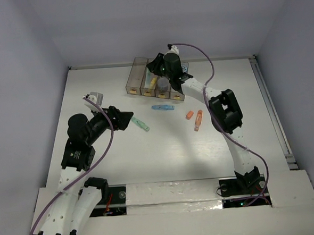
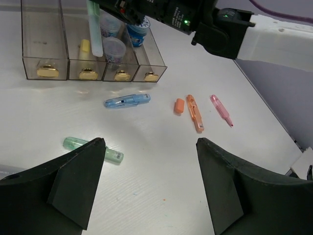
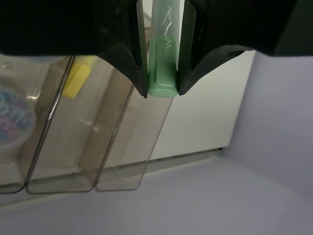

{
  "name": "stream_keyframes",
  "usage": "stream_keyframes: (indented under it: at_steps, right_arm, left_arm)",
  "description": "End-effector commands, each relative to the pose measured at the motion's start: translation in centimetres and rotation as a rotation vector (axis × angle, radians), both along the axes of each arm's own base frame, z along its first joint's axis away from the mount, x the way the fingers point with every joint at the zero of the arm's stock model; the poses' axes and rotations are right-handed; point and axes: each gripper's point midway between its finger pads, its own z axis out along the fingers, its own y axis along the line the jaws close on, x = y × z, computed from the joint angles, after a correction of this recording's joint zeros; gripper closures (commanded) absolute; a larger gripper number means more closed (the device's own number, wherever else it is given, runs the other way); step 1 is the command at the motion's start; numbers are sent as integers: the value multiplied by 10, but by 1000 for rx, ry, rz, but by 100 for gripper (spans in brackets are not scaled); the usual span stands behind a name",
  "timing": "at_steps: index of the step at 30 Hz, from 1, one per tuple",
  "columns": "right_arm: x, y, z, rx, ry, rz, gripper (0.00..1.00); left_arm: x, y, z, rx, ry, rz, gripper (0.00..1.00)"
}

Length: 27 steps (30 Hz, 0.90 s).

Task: Sort the stationery into containers
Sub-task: Place the pen in the storage box, then pick up the pen from the center of the board.

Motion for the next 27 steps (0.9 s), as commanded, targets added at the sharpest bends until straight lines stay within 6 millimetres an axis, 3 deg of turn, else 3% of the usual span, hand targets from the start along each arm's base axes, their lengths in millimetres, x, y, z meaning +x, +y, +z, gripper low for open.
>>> stream_keyframes:
  at_steps: [1, 3, 4, 7, 8, 9, 11, 12, 14, 15, 16, 17, 18, 19, 20, 21, 22, 23, 24, 25, 26, 27]
  right_arm:
    - [31, -19, -14, -93, 4, -85, 98]
    - [44, -22, -5, -78, -15, -100, 95]
    - [50, -28, -19, -94, 9, -114, 93]
    - [58, -29, -15, -106, -9, -106, 72]
    - [58, -27, -19, -114, -6, -94, 57]
    - [58, -26, -18, -126, -13, -84, 51]
    - [55, -22, -15, -132, -19, -51, 36]
    - [52, -23, -2, -135, -42, -42, 32]
    - [44, -22, -2, -144, -44, -13, 26]
    - [38, -24, 20, -143, -80, -2, 25]
    - [32, -23, 27, -135, -103, 21, 23]
    - [24, -24, 17, -151, -81, 43, 22]
    - [13, -21, 39, -155, -117, 65, 25]
    - [0, -12, 44, -162, -126, 102, 32]
    - [-14, -11, 26, -195, -95, 125, 55]
    - [-27, -7, 28, -220, -110, 155, 70]
    - [-45, -2, 45, -216, -136, 197, 84]
    - [-65, 13, 41, -227, -131, 251, 96]
    - [-83, 17, 20, -264, -100, 297, 98]
    - [-97, 22, 15, -275, -87, 332, 98]
    - [-113, 27, 14, -288, -83, 369, 98]
    - [-135, 40, -2, -322, -69, 431, 98]
  left_arm:
    - [-1, -3, 29, -6, -87, -10, 28]
    - [0, -2, 27, -4, -84, -8, 28]
    - [0, -3, 27, -3, -82, -9, 28]
    - [0, -3, 27, -3, -81, -9, 27]
    - [0, -3, 26, -3, -79, -9, 27]
    - [1, -2, 26, -1, -80, -7, 28]
    - [1, -3, 26, -1, -77, -7, 28]
    - [2, -2, 26, -2, -76, -4, 28]
    - [2, -2, 26, -1, -76, 1, 28]
    - [2, -1, 26, 0, -75, 5, 28]
    - [3, -1, 24, 1, -72, 8, 29]
    - [3, 0, 26, 0, -75, 10, 29]
    - [4, 0, 25, 1, -73, 14, 31]
    - [4, 1, 26, 2, -74, 19, 36]
    - [6, 4, 26, 3, -74, 34, 39]
    - [6, 6, 27, 4, -77, 46, 41]
    - [7, 10, 29, 4, -82, 62, 50]
    - [7, 11, 29, 4, -82, 66, 57]
    - [7, 12, 29, 4, -84, 77, 64]
    - [9, 16, 31, 5, -87, 92, 81]
    - [9, 16, 30, 6, -84, 95, 89]
    - [10, 17, 29, 7, -79, 103, 93]
